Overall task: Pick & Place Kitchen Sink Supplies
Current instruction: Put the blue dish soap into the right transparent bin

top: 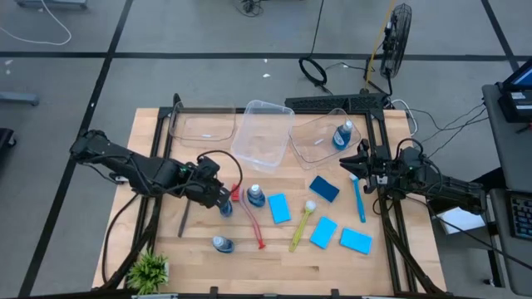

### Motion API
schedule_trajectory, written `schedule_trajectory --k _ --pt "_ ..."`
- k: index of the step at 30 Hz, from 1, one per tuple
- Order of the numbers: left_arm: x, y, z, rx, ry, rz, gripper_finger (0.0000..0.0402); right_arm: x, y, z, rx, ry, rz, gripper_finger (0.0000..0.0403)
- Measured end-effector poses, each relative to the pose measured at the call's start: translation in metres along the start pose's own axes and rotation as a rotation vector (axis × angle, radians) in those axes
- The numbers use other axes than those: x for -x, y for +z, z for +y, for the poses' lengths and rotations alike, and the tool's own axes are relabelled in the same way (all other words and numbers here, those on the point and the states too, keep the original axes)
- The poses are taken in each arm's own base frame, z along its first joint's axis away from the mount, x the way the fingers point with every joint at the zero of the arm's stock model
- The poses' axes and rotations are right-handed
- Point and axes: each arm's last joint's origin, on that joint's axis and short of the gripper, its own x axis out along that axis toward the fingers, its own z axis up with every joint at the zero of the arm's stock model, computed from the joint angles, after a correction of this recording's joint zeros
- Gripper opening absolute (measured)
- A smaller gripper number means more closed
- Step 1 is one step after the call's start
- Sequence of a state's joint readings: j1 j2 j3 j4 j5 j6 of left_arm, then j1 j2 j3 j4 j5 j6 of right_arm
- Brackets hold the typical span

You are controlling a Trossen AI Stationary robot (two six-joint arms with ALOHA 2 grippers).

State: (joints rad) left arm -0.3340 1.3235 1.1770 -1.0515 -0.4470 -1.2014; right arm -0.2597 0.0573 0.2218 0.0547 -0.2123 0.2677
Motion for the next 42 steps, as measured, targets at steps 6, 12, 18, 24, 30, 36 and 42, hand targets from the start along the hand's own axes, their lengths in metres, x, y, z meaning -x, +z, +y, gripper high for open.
schedule_trajectory --k 6,12,18,24,30,36,42 --pt "0.0 -0.001 0.002 -0.021 0.01 0.025 0.0093 0.0 0.0 0.0 -0.002 0.0 0.0 0.0055" --pt "0.0 -0.002 0.005 0.031 0.049 0.03 0.0094 0.0 0.0 0.0 -0.001 0.0 0.0 0.0055" --pt "0.0 -0.001 0.008 0.069 0.083 -0.011 0.0138 0.0 0.0 0.0 -0.001 0.0 0.0 0.0055" --pt "0.0 -0.001 0.008 0.11 0.08 -0.008 0.0216 0.0 0.0 0.0 -0.001 0.0 0.0 0.0055" --pt "0.0 -0.005 0.005 0.173 0.029 0.139 0.0258 0.0 0.0 0.0 -0.001 0.0 0.0 0.0055" --pt "0.001 -0.005 0.003 0.212 -0.001 0.172 0.026 0.0 0.0 0.0 0.0 0.0 0.0 0.0055" --pt "0.001 -0.003 -0.002 0.23 -0.057 0.166 0.0251 0.0 0.0 0.0 0.0 0.0 0.0 0.0055"
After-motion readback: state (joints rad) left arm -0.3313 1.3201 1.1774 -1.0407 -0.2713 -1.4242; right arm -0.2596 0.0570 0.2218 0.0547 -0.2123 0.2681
